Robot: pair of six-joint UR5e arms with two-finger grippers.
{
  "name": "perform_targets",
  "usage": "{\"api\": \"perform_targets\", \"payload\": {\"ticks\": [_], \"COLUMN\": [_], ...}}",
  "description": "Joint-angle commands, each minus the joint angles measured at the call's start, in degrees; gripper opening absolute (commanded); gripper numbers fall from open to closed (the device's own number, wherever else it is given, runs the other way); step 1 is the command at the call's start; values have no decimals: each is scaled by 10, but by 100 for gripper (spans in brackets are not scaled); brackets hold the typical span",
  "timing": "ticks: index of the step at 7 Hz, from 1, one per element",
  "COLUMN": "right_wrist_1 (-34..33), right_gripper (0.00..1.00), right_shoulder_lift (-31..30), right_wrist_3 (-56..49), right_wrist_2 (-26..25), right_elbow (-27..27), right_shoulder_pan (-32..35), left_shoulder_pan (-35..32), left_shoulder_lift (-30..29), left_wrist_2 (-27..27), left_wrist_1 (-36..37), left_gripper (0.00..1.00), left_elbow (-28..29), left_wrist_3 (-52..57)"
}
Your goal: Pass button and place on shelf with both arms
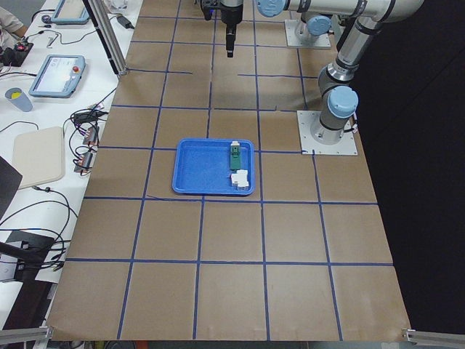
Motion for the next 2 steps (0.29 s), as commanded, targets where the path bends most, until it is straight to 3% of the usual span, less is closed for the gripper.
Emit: {"api": "perform_targets", "payload": {"ticks": [1, 2], "right_wrist_1": [1, 0], "right_gripper": [100, 100], "right_shoulder_lift": [0, 0], "right_wrist_3": [-1, -2], "right_wrist_2": [0, 0], "right_elbow": [0, 0], "right_shoulder_pan": [0, 0], "left_shoulder_pan": [-1, -1], "left_shoulder_lift": [0, 0], "left_wrist_2": [0, 0], "left_wrist_1": [0, 0], "left_gripper": [100, 100], "left_elbow": [0, 0], "left_wrist_3": [0, -1]}}
